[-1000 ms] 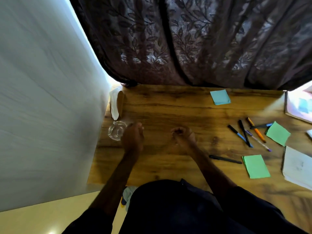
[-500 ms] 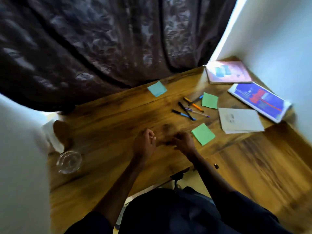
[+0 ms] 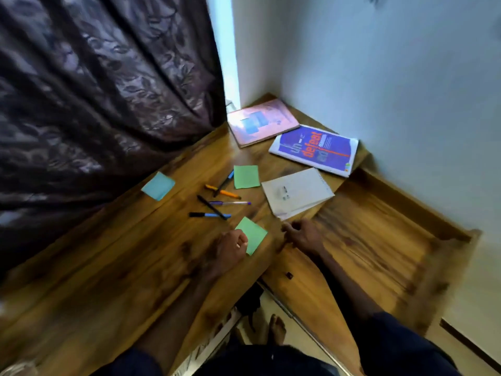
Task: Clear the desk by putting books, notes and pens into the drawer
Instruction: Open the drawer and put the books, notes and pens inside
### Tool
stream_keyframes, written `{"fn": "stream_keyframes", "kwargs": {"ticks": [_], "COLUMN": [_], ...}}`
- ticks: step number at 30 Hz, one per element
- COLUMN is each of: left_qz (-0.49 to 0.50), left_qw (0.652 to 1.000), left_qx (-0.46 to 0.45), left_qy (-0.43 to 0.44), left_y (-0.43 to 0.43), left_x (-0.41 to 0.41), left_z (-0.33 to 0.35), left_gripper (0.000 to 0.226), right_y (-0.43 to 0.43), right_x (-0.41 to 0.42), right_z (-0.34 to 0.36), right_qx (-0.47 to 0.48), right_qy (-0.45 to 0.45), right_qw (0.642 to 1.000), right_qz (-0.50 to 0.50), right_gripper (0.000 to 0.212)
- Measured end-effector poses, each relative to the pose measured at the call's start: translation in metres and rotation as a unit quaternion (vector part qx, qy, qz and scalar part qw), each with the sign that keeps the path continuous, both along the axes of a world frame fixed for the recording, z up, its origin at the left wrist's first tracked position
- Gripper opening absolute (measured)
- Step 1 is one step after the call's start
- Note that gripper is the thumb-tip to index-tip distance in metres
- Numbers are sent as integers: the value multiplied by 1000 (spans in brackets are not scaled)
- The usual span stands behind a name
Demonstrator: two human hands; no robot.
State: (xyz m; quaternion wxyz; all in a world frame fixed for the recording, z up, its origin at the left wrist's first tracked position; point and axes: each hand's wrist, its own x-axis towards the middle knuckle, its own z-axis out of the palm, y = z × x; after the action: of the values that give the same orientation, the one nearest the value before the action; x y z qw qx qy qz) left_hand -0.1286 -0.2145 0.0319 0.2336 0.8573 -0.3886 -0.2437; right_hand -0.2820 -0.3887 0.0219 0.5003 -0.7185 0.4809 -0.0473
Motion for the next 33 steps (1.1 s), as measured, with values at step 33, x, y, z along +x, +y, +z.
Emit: {"fn": "stream_keyframes", "kwargs": {"ticks": [33], "left_qz": [-48], "left_qw": [969], "left_qx": [-124], "left_qy": [-209], "left_y": [-354], "left_x": [207], "left_z": [-67], "left_gripper": [29], "right_y": [-279], "right_x": [156], "right_z": [-61], "right_qx": [-431], "right_qy": [185], "right_qw": [835], "right_qz": [288], "right_gripper": [31]}}
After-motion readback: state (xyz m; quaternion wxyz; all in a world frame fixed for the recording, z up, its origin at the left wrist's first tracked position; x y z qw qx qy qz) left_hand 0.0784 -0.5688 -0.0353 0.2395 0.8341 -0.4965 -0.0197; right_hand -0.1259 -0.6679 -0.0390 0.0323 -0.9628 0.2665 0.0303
